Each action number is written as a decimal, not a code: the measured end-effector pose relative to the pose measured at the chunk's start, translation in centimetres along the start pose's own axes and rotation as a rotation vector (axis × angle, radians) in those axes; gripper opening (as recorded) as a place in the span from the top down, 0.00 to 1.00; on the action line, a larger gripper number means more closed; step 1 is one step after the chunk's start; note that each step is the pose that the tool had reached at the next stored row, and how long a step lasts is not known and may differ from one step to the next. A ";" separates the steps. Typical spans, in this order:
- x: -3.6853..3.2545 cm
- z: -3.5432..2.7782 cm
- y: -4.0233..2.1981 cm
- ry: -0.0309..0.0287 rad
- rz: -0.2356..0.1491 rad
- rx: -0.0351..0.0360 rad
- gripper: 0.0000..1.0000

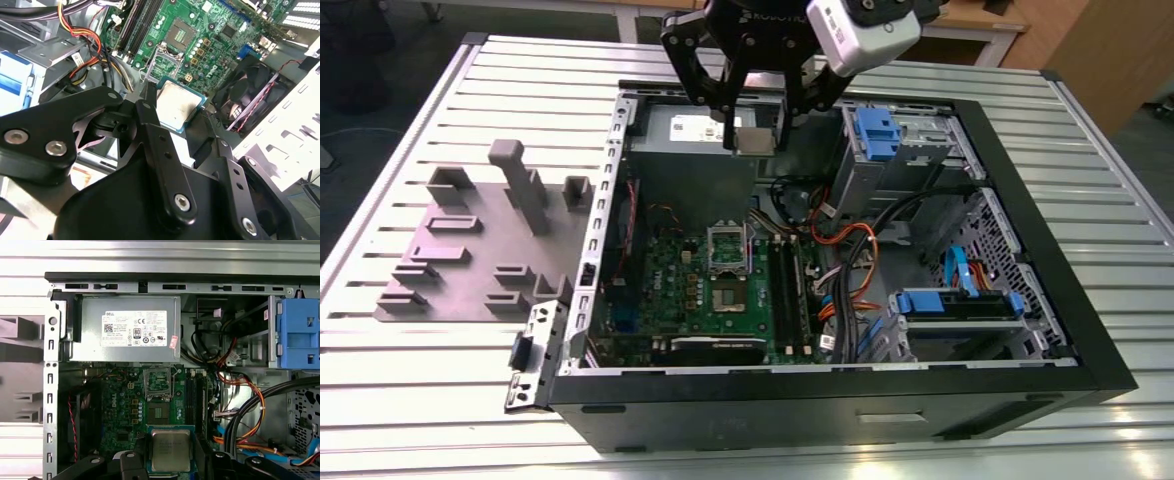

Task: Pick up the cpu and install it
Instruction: 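Place the cpu into insertion slot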

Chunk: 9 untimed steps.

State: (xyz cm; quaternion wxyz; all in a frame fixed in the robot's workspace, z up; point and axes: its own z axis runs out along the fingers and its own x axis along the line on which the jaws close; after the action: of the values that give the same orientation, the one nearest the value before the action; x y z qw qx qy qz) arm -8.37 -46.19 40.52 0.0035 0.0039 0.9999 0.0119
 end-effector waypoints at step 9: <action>0.00 0.00 0.00 0.0002 -0.012 -0.0001 0.53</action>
State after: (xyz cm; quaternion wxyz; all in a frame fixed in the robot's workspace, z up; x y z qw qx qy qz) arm -8.37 -46.19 40.52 0.0035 -0.0019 0.9999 0.0120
